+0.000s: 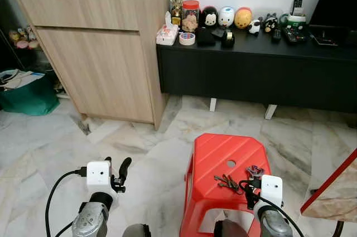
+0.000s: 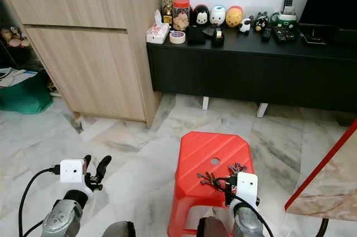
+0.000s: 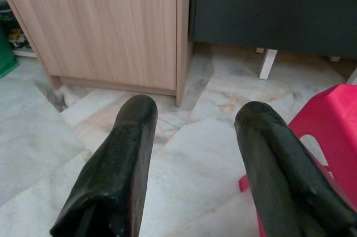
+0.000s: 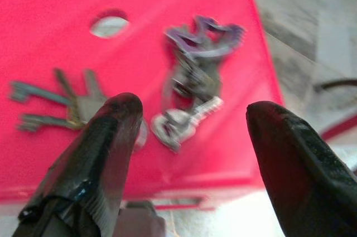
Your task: Hang keys on a hook
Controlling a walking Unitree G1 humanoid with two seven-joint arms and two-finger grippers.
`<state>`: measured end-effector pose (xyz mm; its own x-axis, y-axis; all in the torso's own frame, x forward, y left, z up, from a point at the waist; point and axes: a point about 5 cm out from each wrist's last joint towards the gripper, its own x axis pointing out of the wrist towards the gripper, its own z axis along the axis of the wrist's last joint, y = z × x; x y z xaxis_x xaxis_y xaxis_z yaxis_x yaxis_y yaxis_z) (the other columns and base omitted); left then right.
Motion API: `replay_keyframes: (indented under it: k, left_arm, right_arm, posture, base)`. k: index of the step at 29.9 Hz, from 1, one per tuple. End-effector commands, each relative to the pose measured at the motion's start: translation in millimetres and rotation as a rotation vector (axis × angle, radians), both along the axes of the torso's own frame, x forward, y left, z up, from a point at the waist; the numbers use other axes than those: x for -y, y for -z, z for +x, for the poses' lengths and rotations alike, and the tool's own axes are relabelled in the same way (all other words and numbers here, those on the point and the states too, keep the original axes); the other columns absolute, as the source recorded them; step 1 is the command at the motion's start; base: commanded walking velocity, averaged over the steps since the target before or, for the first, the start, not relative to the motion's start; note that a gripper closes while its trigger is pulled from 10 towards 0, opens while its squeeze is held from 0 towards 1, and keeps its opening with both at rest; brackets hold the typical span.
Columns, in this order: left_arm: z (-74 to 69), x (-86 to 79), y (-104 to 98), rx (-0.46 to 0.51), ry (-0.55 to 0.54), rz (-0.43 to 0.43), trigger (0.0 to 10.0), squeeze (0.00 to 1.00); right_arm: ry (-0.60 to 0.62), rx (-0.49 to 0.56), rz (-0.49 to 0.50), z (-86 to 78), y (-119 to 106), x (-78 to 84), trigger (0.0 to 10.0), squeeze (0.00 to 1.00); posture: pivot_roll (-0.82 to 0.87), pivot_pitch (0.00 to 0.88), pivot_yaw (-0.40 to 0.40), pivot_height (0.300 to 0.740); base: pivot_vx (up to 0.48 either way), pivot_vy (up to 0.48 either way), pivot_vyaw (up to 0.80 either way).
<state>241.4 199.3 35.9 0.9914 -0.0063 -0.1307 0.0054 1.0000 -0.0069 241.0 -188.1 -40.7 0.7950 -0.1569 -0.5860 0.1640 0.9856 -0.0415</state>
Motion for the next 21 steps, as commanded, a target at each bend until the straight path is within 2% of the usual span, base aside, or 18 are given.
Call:
replay_keyframes:
  k: [1, 8, 12, 21]
  left_arm:
    - [-1.1, -2.4, 3, -0.024, -0.003, 0.007, 10.0, 0.0]
    - [-0.8, -2.6, 3, -0.024, -0.004, 0.008, 10.0, 0.0]
    - [-1.7, -1.9, 4, -0.028, -0.003, 0.006, 10.0, 0.0]
    - [-2.2, -1.7, 6, -0.035, -0.004, 0.006, 10.0, 0.0]
  right_arm:
    - [-0.038, 0.008, -0.003, 8.3, -5, -1.5, 10.0, 0.0]
    - [-0.073, 0.019, 0.012, 19.4, -11, -3.3, 10.0, 0.0]
    - [-0.078, -0.025, -0.034, 19.8, -9, -0.4, 10.0, 0.0]
    - [-0.061, -0.098, -0.059, 21.3, -7, 2.5, 10.0, 0.0]
  posture:
    - [0.03, 0.013, 0.0, 0.618]
    - [0.03, 0.017, -0.001, 0.618]
    - [0.03, 0.022, 0.001, 0.618]
    - [0.03, 0.031, 0.004, 0.618]
  base:
    - [0.0, 0.0, 0.0]
    - [0.0, 0.0, 0.0]
    - [0.0, 0.0, 0.0]
    - [0.0, 0.0, 0.0]
